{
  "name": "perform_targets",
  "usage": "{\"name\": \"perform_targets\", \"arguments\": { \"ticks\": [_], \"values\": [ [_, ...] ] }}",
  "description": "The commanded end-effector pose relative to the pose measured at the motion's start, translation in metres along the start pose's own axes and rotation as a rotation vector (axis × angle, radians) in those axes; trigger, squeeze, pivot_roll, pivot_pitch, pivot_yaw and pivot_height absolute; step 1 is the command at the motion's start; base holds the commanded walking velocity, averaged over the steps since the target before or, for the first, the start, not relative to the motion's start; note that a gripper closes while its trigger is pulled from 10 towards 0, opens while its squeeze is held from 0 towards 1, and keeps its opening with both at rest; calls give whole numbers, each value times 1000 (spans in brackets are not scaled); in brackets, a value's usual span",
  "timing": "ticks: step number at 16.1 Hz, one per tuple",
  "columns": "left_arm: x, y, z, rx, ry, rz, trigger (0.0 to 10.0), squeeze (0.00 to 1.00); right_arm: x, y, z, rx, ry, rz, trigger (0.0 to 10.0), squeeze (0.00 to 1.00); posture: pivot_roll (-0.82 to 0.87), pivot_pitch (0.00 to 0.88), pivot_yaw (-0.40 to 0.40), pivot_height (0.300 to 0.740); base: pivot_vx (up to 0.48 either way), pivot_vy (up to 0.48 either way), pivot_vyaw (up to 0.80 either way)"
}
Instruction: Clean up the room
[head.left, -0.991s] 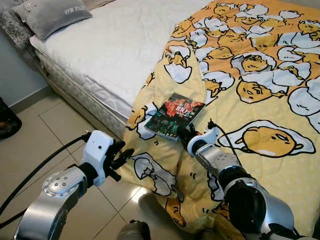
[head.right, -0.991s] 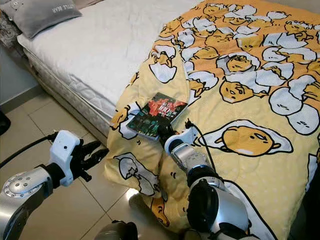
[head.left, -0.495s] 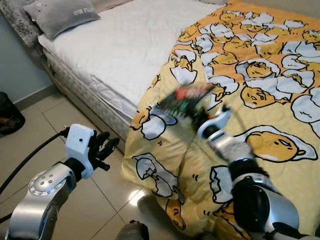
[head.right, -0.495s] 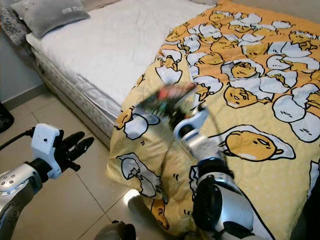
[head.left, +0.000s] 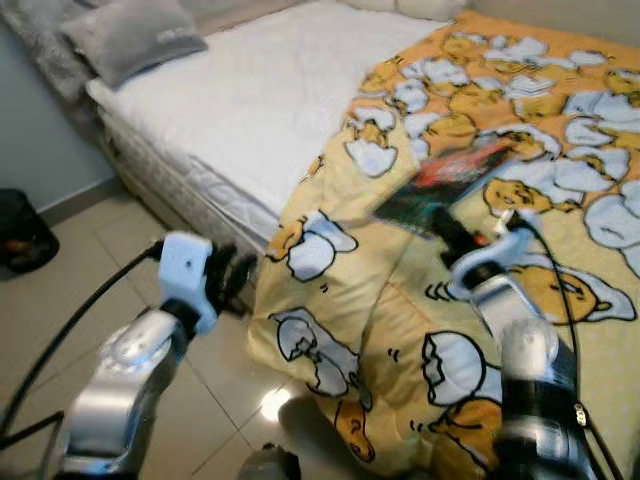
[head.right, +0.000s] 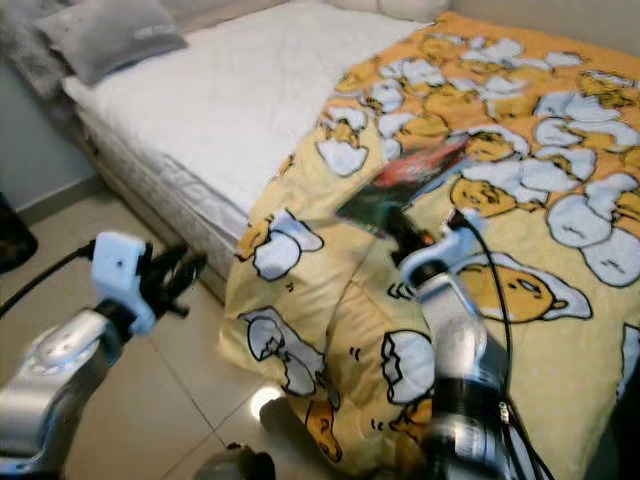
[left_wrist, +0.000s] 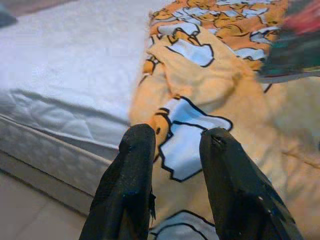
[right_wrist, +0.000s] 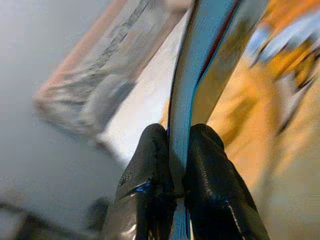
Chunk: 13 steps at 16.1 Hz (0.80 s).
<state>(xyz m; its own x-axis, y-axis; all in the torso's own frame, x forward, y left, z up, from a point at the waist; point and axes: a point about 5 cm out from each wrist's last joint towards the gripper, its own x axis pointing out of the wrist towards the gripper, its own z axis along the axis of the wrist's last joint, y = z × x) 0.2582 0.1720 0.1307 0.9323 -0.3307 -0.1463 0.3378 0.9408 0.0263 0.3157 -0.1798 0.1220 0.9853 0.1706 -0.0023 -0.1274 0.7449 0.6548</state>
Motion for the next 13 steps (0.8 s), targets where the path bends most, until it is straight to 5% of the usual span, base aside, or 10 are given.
{"name": "perform_targets", "arguments": {
  "ticks": [1, 5, 13],
  "values": [
    [3, 0, -1, 67, 9, 37, 10000, 27, -3, 17, 23, -196, -132, -6, 10000, 0, -48, 0, 89, 740, 0, 0, 0],
    [11, -3, 2, 103, -12, 81, 10000, 20, -18, 24, 7, -431, -119, -71, 10000, 0, -71, 0, 103, 740, 0, 0, 0],
    [22, -3, 4, 132, -13, 97, 10000, 24, -42, 12, -11, -488, -63, -208, 10000, 0, -70, 0, 94, 740, 0, 173, 0]
  ]
}}
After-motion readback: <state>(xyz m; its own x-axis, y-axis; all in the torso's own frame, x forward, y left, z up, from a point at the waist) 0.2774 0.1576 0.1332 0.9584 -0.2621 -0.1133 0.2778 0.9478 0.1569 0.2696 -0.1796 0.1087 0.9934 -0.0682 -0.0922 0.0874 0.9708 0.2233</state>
